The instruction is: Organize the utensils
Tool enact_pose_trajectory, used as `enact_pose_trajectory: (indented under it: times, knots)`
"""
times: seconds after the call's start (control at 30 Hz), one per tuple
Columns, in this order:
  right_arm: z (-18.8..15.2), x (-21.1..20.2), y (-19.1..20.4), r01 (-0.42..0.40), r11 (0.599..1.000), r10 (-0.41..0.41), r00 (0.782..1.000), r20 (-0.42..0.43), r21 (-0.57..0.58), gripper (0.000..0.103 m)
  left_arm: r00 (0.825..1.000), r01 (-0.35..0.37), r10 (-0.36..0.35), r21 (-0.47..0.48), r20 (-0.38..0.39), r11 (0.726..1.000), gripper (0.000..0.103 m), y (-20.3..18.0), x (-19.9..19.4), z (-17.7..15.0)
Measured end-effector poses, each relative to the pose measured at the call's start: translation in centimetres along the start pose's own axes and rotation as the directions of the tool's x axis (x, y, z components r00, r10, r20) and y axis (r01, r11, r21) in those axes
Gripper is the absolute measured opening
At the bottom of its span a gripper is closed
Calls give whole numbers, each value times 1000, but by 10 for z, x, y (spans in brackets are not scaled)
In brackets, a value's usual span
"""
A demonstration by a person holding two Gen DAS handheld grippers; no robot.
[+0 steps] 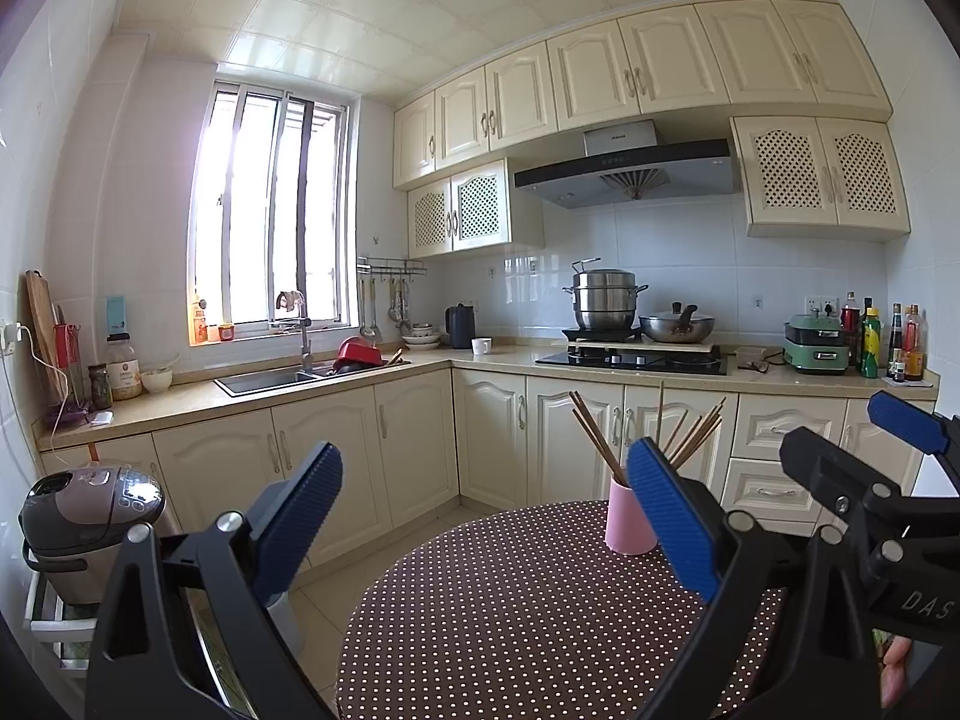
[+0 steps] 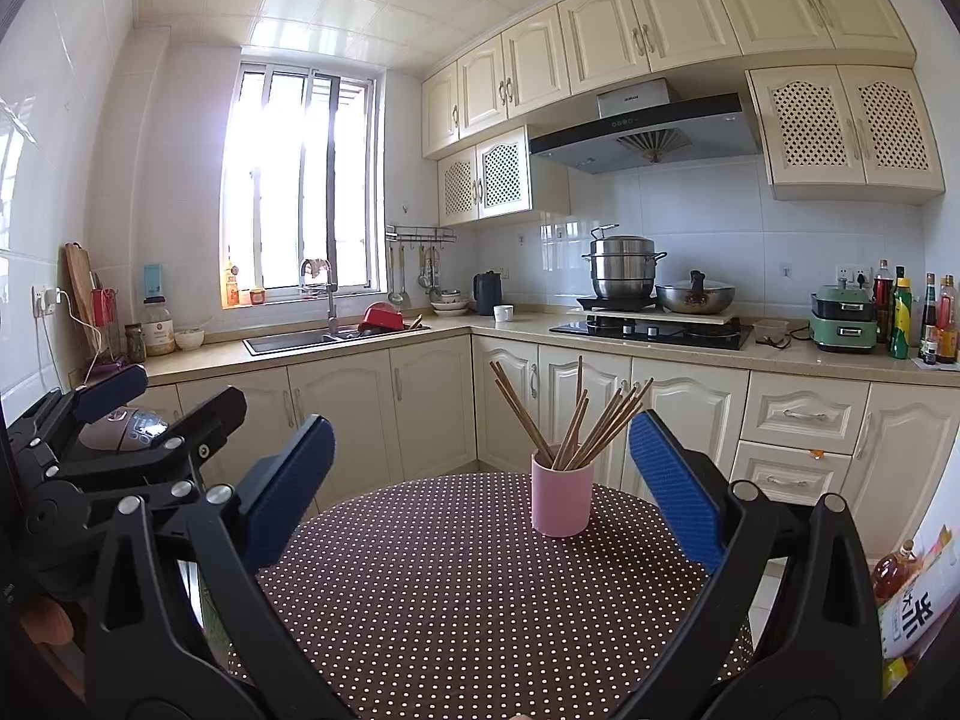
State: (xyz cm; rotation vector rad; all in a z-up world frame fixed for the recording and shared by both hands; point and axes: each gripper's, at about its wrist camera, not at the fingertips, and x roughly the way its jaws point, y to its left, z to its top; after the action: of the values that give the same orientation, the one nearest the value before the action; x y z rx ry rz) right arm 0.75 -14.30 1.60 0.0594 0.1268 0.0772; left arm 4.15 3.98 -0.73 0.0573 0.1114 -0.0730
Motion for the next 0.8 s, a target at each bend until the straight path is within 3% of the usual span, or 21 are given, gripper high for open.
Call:
enact_pose_trajectory:
  times: [0.8]
  knots:
    - [-4,3,0,3,1000,-3,1000,-7,1,97,1000,-1,1,2,-12,1000,94,2,0,-2]
